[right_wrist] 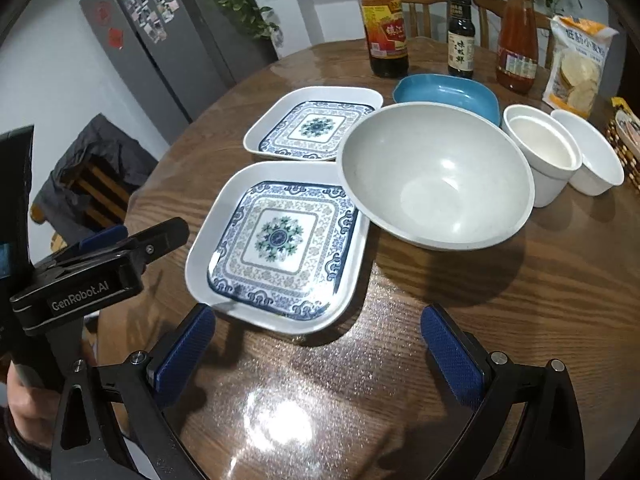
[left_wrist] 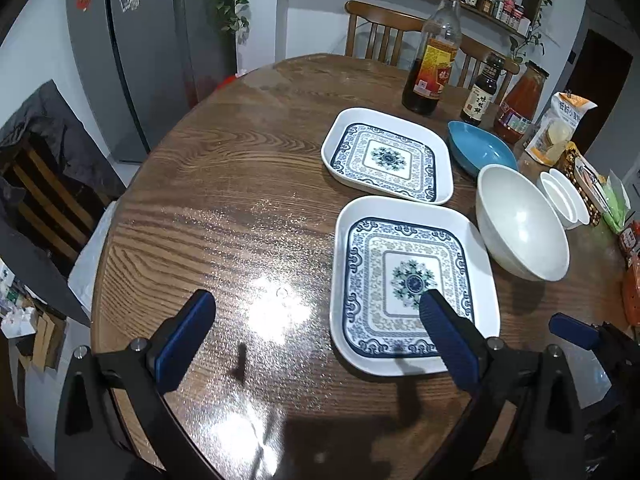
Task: Organize plates and bowls
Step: 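Close both grippers on the rim of the blue-and-white square plate, then lift the plate with both grippers and carry it toward the table edge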
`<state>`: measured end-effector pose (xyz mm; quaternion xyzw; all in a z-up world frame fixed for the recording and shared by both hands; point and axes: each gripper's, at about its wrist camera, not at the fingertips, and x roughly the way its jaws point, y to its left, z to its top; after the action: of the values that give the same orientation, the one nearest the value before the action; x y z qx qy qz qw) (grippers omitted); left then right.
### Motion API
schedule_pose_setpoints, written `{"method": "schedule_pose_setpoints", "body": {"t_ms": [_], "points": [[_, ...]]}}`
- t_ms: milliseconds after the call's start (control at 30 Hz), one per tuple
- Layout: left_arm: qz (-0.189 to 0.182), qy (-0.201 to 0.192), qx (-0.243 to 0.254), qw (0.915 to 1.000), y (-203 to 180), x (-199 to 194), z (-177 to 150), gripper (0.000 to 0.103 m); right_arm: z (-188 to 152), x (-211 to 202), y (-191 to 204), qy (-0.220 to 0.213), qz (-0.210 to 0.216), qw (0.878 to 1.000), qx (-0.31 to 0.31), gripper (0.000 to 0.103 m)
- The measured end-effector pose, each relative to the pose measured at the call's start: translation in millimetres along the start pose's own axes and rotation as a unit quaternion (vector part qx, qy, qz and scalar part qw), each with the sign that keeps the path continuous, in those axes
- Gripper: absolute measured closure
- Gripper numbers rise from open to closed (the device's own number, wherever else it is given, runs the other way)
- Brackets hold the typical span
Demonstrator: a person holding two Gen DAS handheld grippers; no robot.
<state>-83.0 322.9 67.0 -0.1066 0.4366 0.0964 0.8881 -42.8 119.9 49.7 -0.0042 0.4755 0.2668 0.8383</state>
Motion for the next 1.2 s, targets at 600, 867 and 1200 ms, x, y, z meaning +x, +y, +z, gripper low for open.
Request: {"method": "schedule_pose_setpoints", "body": {"t_ms": [600, 867, 1200], "points": [[-0.056, 0.059, 0.021, 0.9965, 4.0, 47.0, 7.7, 0.041, 13.2, 44.6, -4.3, 0.034, -0.005, 0.999, 0.027, 0.053], [-0.058, 0.073, 0.033, 0.9950, -6.2, 55.0, 6.6, 0.051, 17.0, 48.4, -8.0, 0.039, -0.012, 0.999, 0.013, 0.092], [-0.033, 0.070, 0.066, 0.9948, -22.3, 52.2, -0.3, 0.057, 13.4, 41.3, -10.4, 0.044, -0.005, 0.999, 0.006, 0.092]]}}
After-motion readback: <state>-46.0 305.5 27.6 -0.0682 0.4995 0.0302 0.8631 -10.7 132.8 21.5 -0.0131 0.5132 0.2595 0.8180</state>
